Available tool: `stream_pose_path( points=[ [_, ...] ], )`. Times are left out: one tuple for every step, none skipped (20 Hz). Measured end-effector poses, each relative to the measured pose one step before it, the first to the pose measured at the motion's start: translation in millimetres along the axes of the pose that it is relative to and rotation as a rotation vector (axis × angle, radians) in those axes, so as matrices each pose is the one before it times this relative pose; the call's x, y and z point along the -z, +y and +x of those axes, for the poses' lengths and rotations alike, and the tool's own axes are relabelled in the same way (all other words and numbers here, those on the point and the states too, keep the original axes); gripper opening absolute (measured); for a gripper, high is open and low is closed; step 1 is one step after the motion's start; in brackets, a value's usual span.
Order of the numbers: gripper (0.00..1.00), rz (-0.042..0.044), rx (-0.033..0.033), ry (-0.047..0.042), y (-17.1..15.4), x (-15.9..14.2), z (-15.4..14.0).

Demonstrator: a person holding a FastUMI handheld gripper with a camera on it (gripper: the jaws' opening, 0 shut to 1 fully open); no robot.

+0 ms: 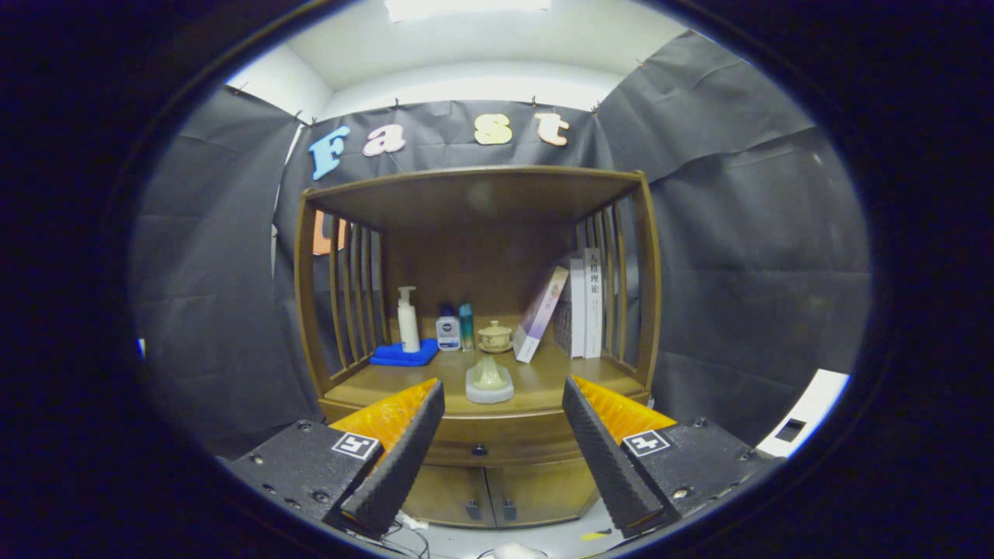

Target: Pull open the drawer, take out the items inside it, and place them on the countertop above the cabinet.

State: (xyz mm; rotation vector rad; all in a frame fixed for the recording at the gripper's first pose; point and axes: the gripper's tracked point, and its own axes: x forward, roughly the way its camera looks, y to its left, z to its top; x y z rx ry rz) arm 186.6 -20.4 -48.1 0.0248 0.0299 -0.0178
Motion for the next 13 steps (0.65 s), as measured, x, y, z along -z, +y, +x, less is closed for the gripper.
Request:
stream_pose_path(
  points=[
    [0.99, -0.00696, -0.00213, 0.00042, 0.14, -1.3, -2.83],
    [0.99, 0.00174, -0.0064, -0.00422, 2.05, -2.87, -2.57],
    [0.99, -0.00053, -0.0023, -0.00345, 0.97, -2.31, -1.83],
    [0.99, -0.00037, -0.00288, -0.005, 1.05, -2.76, -1.46],
    [0.99, -0.00213, -0.00401, -0.00211, 1.69, -0.87, -0.9],
    [0.99, -0.00319, -0.00219, 0.00191, 0.46, -0.84, -0.86],
    [0.99, -0.0014, -0.00697, -0.00183, 1.92, -0.76, 0.16],
    [0.99, -0.00263, -0.00181, 0.00354, 1.78, 0.24, -0.7],
    [0.99, -0.00158, -0.00004, -0.00005, -0.08, 0.17, 0.34],
    [0.99, -0.00127, -0.00042, -0.00054, 0.73, -0.73, -0.54],
    [0.99, -0.00186, -0.00266, 0.00123, 1.07, -0.1, -0.11],
    [0.99, -0.00166, -0.00277, -0.0045, 0.76, -1.36, -1.53],
    [0.99, -0.00261, 0.00001, -0.00541, 0.45, -0.76, 1.51]
  ],
)
